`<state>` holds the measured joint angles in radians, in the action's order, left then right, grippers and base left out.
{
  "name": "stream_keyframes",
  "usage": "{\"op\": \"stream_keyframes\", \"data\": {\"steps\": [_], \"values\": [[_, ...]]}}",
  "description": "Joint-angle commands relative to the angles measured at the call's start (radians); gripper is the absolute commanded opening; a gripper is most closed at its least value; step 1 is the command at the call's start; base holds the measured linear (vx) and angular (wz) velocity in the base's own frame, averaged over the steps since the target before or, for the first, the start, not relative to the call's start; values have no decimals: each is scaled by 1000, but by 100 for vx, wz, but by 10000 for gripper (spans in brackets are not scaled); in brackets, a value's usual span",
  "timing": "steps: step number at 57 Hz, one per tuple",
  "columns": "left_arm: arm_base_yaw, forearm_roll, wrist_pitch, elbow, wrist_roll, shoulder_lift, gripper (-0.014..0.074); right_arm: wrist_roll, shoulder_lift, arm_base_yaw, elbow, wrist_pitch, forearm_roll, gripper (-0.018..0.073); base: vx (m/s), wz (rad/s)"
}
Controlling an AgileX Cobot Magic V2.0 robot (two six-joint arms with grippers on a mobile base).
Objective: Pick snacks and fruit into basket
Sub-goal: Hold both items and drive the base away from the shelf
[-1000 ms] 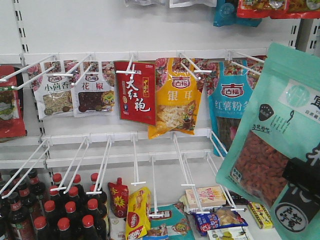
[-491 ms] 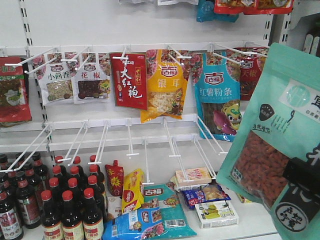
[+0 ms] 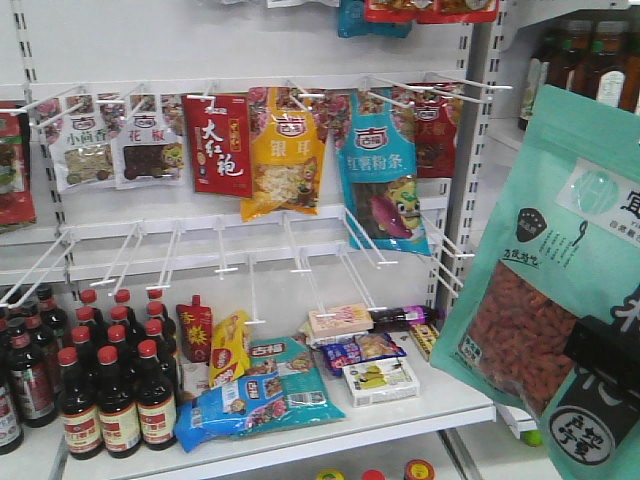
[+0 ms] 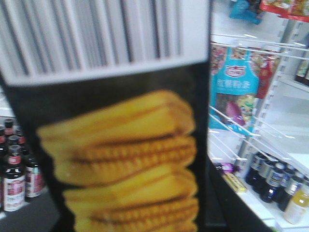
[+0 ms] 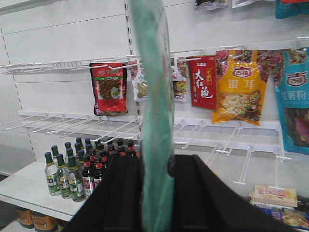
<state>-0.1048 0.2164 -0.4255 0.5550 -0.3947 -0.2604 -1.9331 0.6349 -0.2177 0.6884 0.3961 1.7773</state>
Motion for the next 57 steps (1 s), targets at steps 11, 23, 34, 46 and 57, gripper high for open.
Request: {"op": "stream_keyframes", "data": {"steps": [11, 23, 34, 46, 57], "values": [[-6, 7, 102, 37, 3, -11, 2, 1, -1, 4, 31, -37, 4, -9, -18, -46], [-6, 7, 102, 37, 3, -12, 2, 1, -1, 4, 31, -36, 4, -9, -14, -57], [-6, 7, 102, 37, 3, -12, 2, 1, -1, 4, 31, -36, 4, -9, -12, -63], [-6, 7, 102, 37, 3, -12, 2, 1, -1, 4, 31, -36, 4, -9, -11, -67], [-6, 7, 102, 37, 3, -11, 2, 1, -1, 4, 31, -37, 4, -9, -7, -70]]}}
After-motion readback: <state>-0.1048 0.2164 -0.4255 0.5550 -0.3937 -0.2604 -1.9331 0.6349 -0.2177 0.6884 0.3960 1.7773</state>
